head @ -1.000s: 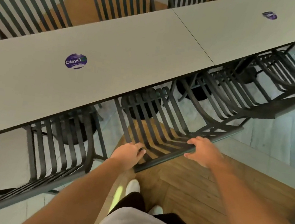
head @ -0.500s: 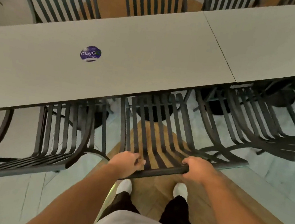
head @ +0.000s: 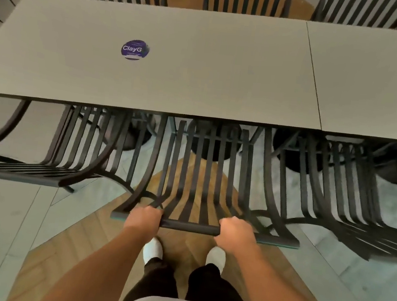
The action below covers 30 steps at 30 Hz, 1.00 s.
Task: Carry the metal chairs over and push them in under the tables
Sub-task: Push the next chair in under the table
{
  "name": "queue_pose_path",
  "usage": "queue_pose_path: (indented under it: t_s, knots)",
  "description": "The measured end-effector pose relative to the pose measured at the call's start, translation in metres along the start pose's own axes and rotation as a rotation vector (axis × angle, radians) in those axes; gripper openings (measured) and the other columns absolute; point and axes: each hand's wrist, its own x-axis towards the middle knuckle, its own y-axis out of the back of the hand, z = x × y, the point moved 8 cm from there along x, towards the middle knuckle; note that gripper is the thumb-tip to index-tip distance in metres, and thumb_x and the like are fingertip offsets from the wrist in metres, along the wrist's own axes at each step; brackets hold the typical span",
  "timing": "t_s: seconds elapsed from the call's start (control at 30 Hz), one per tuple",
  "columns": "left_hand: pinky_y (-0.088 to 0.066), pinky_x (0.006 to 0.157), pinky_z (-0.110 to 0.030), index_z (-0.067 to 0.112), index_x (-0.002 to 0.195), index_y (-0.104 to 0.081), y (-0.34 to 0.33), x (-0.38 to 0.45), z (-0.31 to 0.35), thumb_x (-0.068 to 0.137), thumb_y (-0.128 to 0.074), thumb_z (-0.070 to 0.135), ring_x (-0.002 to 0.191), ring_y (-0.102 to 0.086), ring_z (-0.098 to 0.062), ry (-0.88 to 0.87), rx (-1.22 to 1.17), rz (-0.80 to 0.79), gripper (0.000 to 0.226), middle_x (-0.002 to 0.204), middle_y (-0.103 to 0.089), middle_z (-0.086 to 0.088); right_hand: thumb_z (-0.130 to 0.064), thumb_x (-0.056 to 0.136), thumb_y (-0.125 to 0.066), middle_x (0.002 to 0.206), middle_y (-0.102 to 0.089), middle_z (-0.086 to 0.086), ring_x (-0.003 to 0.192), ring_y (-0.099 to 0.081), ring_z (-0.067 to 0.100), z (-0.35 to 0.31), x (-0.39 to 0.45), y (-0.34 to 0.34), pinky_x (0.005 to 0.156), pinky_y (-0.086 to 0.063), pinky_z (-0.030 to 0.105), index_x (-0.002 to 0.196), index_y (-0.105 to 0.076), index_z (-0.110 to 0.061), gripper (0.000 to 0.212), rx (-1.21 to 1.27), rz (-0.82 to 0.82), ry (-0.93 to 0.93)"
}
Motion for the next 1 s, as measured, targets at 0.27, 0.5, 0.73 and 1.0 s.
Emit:
queue_pose_path:
  t_s: [0.27, 0.5, 0.73, 1.0]
  knots:
    - [-0.054, 0.093, -0.034, 0.033, 0.139, -0.055, 0.003, 0.010, 0.010, 0.103, -0.051, 0.016, 0.107, -0.063, -0.022, -0.026, -0.025, 0.065, 0.039, 0.110, -0.064, 0.001, -0.027, 0.097, -0.059, 0.106, -0.071, 0.003, 0.100, -0.068, 0.026, 0.008, 0.011, 0.003, 0.088, -0.054, 0.039, 0.118, -0.068, -0.020, 0.023, -0.024, 0.009, -0.001]
    - [-0.057, 0.088, -0.034, 0.031, 0.143, -0.051, 0.019, 0.027, 0.014, 0.103, -0.053, 0.012, 0.103, -0.067, -0.021, -0.043, -0.025, 0.068, 0.045, 0.112, -0.068, -0.001, -0.027, 0.097, -0.058, 0.102, -0.071, 0.001, 0.095, -0.068, 0.024, 0.014, 0.027, 0.021, 0.079, -0.051, 0.034, 0.116, -0.068, -0.020, 0.023, -0.045, 0.045, 0.008]
    - [-0.059, 0.088, -0.035, 0.028, 0.142, -0.051, 0.038, 0.046, 0.016, 0.102, -0.055, 0.011, 0.100, -0.067, -0.020, -0.060, -0.036, 0.072, 0.044, 0.109, -0.067, -0.001, -0.027, 0.097, -0.057, 0.104, -0.070, 0.001, 0.099, -0.067, 0.024, 0.021, 0.042, 0.042, 0.086, -0.053, 0.038, 0.118, -0.068, -0.022, 0.024, -0.043, 0.046, -0.011]
    - [-0.060, 0.085, -0.035, 0.028, 0.137, -0.057, 0.055, 0.062, 0.022, 0.101, -0.056, 0.012, 0.097, -0.068, -0.020, -0.072, -0.057, 0.083, 0.039, 0.106, -0.069, -0.001, -0.028, 0.098, -0.060, 0.100, -0.069, -0.001, 0.096, -0.068, 0.022, 0.028, 0.055, 0.060, 0.089, -0.055, 0.039, 0.121, -0.067, -0.024, 0.024, -0.043, 0.061, -0.023]
